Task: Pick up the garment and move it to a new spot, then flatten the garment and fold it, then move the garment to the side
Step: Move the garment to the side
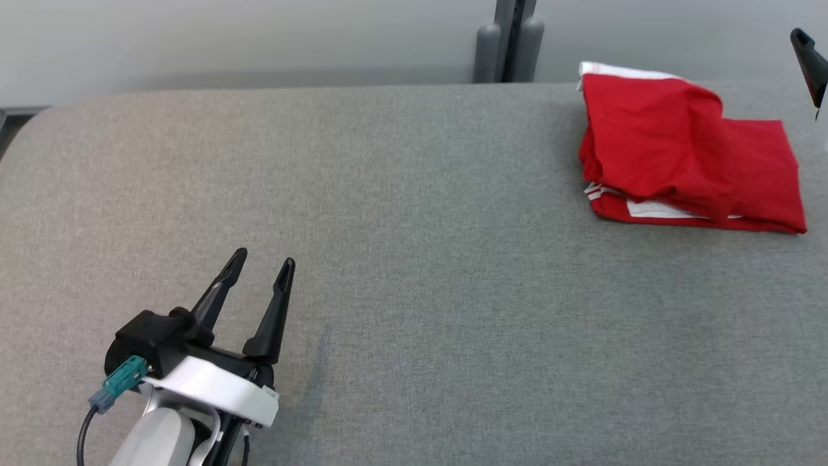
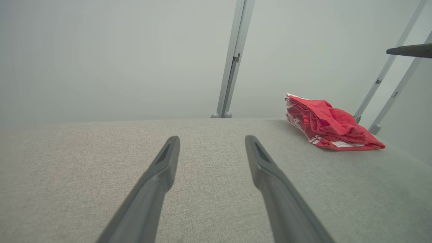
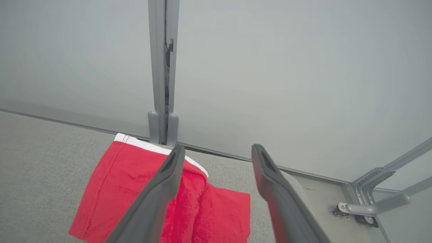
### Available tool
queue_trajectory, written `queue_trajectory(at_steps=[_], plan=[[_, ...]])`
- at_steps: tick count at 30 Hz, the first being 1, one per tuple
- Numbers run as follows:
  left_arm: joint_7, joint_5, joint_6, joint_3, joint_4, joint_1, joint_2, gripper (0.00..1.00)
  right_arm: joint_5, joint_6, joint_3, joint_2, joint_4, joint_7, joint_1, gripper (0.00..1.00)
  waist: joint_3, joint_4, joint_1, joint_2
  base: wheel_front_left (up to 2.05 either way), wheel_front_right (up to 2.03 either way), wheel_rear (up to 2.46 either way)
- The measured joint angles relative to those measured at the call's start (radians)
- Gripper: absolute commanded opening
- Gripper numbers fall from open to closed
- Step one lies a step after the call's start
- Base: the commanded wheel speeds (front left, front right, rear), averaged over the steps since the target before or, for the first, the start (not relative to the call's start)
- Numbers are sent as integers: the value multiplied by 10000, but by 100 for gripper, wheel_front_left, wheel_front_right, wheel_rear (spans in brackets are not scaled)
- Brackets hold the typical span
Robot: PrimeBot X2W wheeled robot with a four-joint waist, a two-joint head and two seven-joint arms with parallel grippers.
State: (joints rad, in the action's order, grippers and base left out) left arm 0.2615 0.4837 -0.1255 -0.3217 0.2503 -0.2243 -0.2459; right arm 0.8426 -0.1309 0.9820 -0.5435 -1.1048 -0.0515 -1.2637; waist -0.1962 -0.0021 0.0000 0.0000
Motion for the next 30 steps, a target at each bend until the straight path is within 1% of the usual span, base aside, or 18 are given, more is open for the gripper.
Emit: queue_trajectory(at_steps=[1,7,11,14,16,19,23,27,30], plan=[[0,-38,36,163,-96,146,-13,100,148,0,-301,-40,259,731,281,100,270,-84,0,0,0,0,0],[0,-86,198,608,-274,693,-58,100,265,0,-1206,-153,986,2773,1368,100,918,-319,0,0,0,0,0],[0,-86,301,945,-512,1027,-100,100,-117,2,-2213,-77,1741,3112,2267,100,1147,-518,0,0,0,0,0],[0,-102,345,1103,-669,1216,-98,100,-909,0,-3545,-4,3026,3133,3281,100,1240,-635,0,0,0,0,0],[0,-104,366,1260,-765,1275,-123,100,-1590,2,-4560,65,3875,3133,4237,100,1300,-671,0,0,0,0,0],[0,-105,384,1450,-811,1398,-98,100,-2598,2,-5935,495,5170,3147,5911,100,1386,-689,0,0,0,0,0],[0,-148,476,1825,-947,1512,56,100,-3820,2,-7463,1365,6855,3152,7772,100,1506,-698,0,0,0,0,0],[0,-242,587,2125,-1103,1704,228,100,-4646,2,-8443,2272,8132,3152,9362,100,1595,-674,0,0,0,0,0],[0,-274,652,2424,-1093,1816,403,100,-4959,2,-8976,2865,8932,3154,10283,100,1622,-627,0,0,0,0,0]])
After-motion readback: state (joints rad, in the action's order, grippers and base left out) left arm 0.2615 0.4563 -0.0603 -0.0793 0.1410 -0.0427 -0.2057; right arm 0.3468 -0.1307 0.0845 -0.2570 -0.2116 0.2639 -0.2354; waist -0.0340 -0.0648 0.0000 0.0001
